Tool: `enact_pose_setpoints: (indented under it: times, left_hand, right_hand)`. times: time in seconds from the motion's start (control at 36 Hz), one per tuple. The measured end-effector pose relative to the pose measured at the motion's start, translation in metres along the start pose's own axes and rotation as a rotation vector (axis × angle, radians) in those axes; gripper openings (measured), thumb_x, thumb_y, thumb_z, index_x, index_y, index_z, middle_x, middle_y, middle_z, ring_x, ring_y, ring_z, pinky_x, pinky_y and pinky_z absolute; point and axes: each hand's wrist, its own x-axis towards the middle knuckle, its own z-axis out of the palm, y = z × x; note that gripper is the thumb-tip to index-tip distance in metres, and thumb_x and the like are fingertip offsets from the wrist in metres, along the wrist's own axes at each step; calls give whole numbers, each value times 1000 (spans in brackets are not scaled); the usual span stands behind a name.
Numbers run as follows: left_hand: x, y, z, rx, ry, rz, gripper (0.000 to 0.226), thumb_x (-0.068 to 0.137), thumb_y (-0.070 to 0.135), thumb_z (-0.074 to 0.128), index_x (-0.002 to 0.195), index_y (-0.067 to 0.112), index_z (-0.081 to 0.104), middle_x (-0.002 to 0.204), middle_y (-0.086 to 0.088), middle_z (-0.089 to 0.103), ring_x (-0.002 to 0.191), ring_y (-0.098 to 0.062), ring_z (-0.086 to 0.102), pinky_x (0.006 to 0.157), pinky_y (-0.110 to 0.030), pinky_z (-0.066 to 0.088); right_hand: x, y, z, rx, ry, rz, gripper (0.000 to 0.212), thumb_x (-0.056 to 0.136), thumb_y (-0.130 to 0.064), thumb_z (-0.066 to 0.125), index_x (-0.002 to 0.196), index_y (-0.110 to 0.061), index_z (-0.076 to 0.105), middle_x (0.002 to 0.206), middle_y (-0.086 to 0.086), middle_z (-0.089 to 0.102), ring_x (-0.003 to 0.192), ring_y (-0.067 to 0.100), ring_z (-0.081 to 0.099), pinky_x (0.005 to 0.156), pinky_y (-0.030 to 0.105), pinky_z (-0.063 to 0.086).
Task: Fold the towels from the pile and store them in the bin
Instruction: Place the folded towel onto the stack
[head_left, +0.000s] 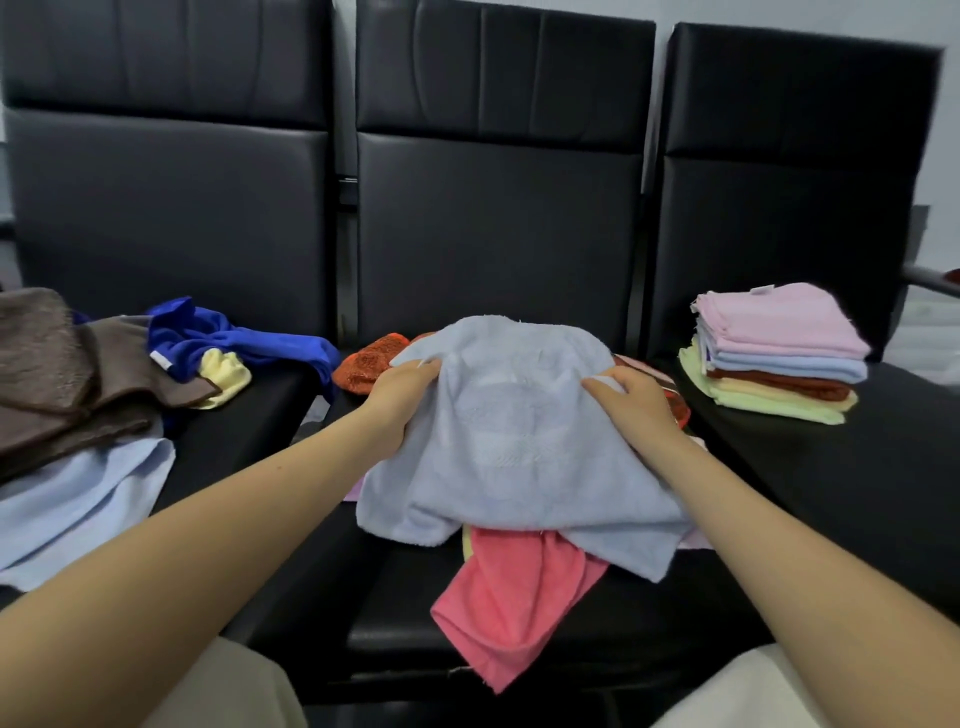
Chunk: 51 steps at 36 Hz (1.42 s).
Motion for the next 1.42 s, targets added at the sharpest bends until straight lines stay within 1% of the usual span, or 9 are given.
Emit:
enact_pose_setpoints:
  times: [0.08, 0.19, 0.25, 0.5, 0.61, 0.75, 0.94, 1.11, 1.42]
  left_hand:
    - [-5, 2, -1, 49, 28, 63, 36, 93, 38, 57, 124, 20, 61, 124, 2, 59, 110, -22, 55, 98, -36, 45]
    - [-16, 6, -7, 165, 14, 200, 31, 98, 33, 51, 116, 13, 67, 107, 0, 65, 94, -17, 57, 81, -31, 48]
    - [-23, 8, -12, 224, 16, 275, 28, 99, 32, 50, 110, 15, 70, 102, 1, 67, 89, -17, 58, 77, -27, 47]
    - [-45, -14, -41, 593, -138, 99, 18, 97, 31, 55, 106, 18, 64, 106, -2, 63, 103, -20, 59, 89, -29, 44]
    - [-52, -40, -46, 773, -316, 90, 28, 98, 30, 53, 73, 22, 61, 78, 11, 57, 86, -12, 51, 74, -24, 38]
    - [-56, -35, -59, 992, -276, 434, 56, 83, 61, 41, 76, 9, 60, 84, -1, 56, 89, -4, 50, 83, -28, 38]
    - [-55, -5, -66, 412, -11, 664, 26, 101, 22, 46, 85, 26, 66, 86, 12, 63, 76, 5, 55, 70, -8, 41]
    - [-27, 1, -57, 392, 105, 482, 31, 101, 28, 45, 76, 19, 62, 73, 5, 56, 68, -10, 49, 59, -28, 38]
    - [6, -29, -47, 584, -254, 326, 41, 94, 32, 59, 70, -1, 54, 70, -2, 53, 70, -14, 48, 72, -30, 39]
  right_hand:
    - [-7, -7, -6, -17, 122, -76, 26, 92, -22, 64, 91, 3, 65, 91, 14, 67, 84, 25, 57, 64, 11, 38]
    - [-15, -16, -17, 9, 228, -169, 27, 91, -24, 64, 81, 0, 58, 79, 15, 60, 71, 19, 50, 66, 33, 43]
    - [-19, -20, -27, -1, 211, -197, 24, 92, -23, 63, 80, -3, 58, 74, 6, 55, 67, 13, 46, 62, 22, 40]
    - [-57, -11, -62, -359, -418, -79, 38, 89, -34, 66, 65, -10, 51, 65, -2, 44, 67, 12, 42, 61, 31, 31]
    - [-76, 0, -69, -548, -535, -24, 38, 91, -43, 62, 89, -6, 67, 88, -1, 54, 86, 12, 50, 84, 29, 43]
    - [-84, -6, -84, -305, -425, -154, 36, 82, -44, 71, 82, -8, 69, 91, 5, 61, 83, 10, 56, 77, 24, 42]
    - [-76, -36, -103, 236, -314, -134, 15, 87, -20, 63, 75, -10, 61, 63, -6, 61, 57, 4, 56, 52, 12, 43]
    - [-52, -23, -95, 204, -374, -8, 12, 86, -21, 67, 86, -9, 67, 79, 4, 69, 70, 13, 64, 64, 26, 47]
    - [-20, 10, -60, 145, 34, 32, 19, 94, -23, 61, 76, -24, 61, 78, -3, 60, 76, 14, 52, 65, 29, 39]
